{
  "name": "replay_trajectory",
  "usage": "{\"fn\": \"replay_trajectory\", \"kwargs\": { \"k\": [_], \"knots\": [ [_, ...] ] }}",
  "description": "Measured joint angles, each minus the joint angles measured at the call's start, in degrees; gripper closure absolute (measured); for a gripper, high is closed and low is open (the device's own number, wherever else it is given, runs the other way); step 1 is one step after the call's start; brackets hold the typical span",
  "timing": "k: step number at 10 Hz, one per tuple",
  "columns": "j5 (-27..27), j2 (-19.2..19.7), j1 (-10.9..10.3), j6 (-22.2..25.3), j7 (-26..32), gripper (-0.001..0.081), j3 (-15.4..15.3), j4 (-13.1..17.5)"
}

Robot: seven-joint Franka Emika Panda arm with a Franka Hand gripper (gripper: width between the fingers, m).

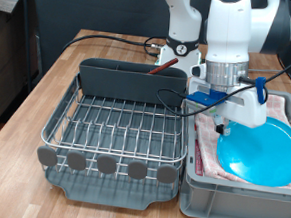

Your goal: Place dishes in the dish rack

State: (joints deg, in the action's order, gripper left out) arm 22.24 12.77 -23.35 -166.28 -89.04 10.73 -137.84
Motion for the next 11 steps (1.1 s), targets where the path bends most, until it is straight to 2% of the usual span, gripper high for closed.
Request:
{"fn": "replay_trajectory", "kwargs": {
  "k": [6,11],
  "knots": [
    [-11.9,-4.2,-3.2,5.0,-11.5,0.0787,4.2,-0.8],
    [-18.4,-8.1,-3.3,12.1,-17.9,0.0789,4.5,-1.0]
  ]
}}
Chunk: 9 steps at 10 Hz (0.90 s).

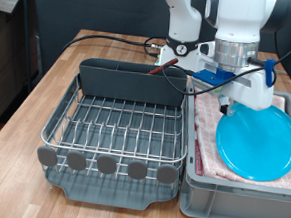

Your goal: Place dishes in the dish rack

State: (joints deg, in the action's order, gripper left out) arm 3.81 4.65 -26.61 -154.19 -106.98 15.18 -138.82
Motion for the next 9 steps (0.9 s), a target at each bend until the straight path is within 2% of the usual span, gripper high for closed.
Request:
{"fn": "replay_trajectory", "kwargs": {
  "k": [2,5,6,8,9],
  "knots": [
    [-1.9,-1.1,0.0,1.7,-1.7,0.0789,0.1,0.0],
    [-2.1,-1.5,0.0,1.7,-1.7,0.0790,0.1,-0.1],
    [-5.1,-1.5,0.0,4.6,-3.8,0.0790,0.2,0.4],
    [-13.6,-2.7,0.0,15.4,-10.3,0.0790,-0.1,3.1],
    [-15.7,-3.7,0.0,18.6,-11.4,0.0790,-0.2,3.9]
  ]
}}
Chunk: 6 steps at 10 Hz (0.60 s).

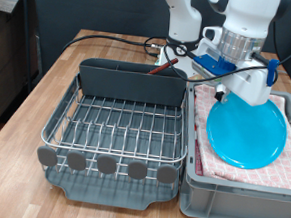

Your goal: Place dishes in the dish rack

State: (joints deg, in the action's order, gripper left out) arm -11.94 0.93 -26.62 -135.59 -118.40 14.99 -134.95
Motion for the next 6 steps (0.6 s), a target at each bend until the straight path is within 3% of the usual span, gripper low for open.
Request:
{"fn": "replay_trajectory", "kwargs": {
  "k": [6],
  "knots": [
    [-5.3,-3.0,0.0,10.6,0.7,0.0790,0.0,3.2]
  ]
}}
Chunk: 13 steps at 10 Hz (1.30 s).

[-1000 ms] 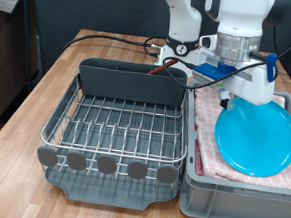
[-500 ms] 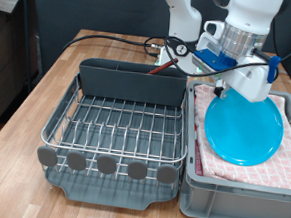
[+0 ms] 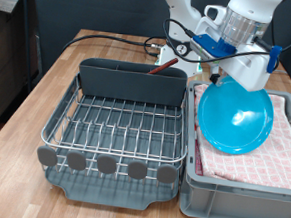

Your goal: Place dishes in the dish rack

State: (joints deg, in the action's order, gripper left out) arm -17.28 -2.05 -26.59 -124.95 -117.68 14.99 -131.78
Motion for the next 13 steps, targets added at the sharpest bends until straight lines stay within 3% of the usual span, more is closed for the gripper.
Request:
{"fn": "replay_trajectory", "kwargs": {
  "k": [9,13],
  "knots": [
    [-14.6,-4.6,0.0,8.1,10.0,0.0790,-0.1,3.4],
    [-16.3,-4.9,0.0,11.2,16.7,0.0790,-0.3,5.4]
  ]
}}
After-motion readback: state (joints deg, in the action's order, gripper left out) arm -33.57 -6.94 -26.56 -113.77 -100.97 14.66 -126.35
